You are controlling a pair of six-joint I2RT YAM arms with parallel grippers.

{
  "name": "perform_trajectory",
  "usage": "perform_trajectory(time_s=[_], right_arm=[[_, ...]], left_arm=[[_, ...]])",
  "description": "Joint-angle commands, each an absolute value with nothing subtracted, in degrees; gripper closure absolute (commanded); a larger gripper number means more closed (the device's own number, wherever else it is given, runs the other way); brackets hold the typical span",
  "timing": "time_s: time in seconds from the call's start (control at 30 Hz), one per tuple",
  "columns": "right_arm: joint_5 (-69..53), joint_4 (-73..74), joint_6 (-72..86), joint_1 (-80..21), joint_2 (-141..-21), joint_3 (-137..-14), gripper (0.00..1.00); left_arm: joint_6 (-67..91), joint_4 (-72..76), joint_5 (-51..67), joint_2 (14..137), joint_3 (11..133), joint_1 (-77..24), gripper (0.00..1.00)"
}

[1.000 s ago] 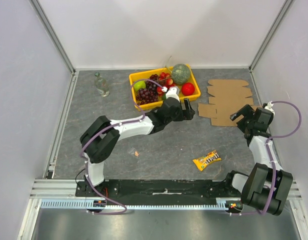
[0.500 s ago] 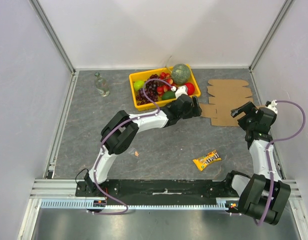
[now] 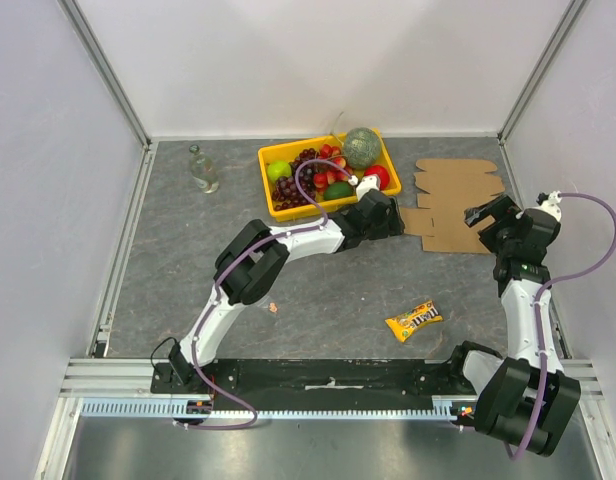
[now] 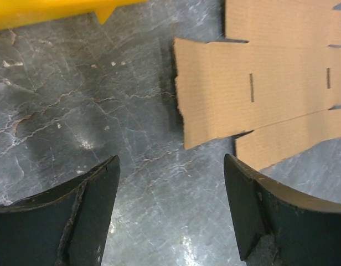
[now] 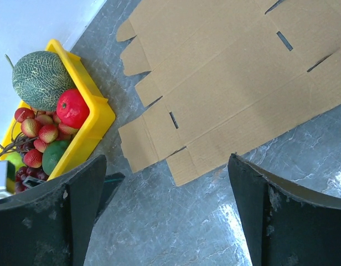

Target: Fold the paper box

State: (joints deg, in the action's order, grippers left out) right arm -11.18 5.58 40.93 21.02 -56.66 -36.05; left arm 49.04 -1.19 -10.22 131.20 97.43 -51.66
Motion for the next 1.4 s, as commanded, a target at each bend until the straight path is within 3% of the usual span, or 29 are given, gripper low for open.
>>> perform_trajectory(time_s=[0.0,0.27,0.63,0.9,1.23,1.37], right_arm=[[-12.7,5.6,40.7,21.3,-55.8,-38.4,0.02],[-12.7,5.2,41.7,21.4,-55.1,-37.0,0.02],[-12.7,5.1,41.7,21.3,-55.5,-37.4,0.02],[-12.7,4.8,42.1,21.3,-56.3,-37.4,0.02],[-12.6,4.2,42.1,21.3,-57.0,-36.7,0.02],[-12.3,4.0,41.8,21.3,-56.8,-36.6,0.02]], left_arm=[[49.2,-1.4,-8.0,134.0,101.3,-50.7,0.2],[48.1,-2.5,-0.4,139.8,107.8,-49.3,0.26],[48.3,-5.0,7.0,144.9,113.4,-48.6,0.41],[48.4,-4.0,9.8,146.4,113.9,-48.3,0.44],[49.2,-2.2,11.9,147.3,113.8,-47.6,0.68],[48.8,-1.1,12.2,146.7,113.0,-47.6,0.71]])
